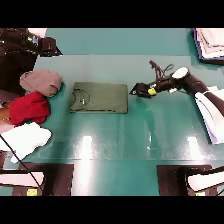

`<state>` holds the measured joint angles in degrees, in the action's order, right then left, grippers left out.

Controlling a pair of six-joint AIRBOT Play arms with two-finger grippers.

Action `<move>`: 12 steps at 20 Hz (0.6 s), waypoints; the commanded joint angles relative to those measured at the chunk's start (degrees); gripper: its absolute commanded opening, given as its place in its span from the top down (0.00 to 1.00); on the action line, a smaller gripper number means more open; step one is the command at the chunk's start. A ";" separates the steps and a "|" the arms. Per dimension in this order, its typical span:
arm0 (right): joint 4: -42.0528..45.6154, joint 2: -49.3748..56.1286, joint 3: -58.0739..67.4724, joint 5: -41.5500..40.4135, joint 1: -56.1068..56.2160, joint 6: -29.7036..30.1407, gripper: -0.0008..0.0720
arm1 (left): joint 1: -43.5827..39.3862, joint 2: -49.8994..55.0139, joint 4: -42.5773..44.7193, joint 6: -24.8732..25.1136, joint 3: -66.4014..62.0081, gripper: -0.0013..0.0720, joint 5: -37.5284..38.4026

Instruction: Fold the shirts.

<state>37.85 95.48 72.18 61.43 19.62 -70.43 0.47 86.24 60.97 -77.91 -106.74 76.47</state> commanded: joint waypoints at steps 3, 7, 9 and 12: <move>-11.96 8.59 1.66 -2.25 4.83 3.65 0.07 | -0.59 -0.04 0.00 0.39 0.02 0.95 -0.61; -14.27 14.64 10.36 -2.08 10.95 3.65 0.23 | -0.59 -0.04 0.04 0.39 0.02 0.95 -0.59; -14.08 15.58 13.62 -4.17 13.27 4.31 0.63 | -0.61 -0.04 0.04 0.37 0.02 0.95 -0.39; -13.77 15.23 16.63 -5.70 14.01 6.62 0.96 | -0.61 -0.07 0.00 0.33 0.02 0.95 0.74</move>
<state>24.64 109.93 85.30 57.12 32.14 -65.54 -0.10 86.24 61.01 -77.52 -106.74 76.31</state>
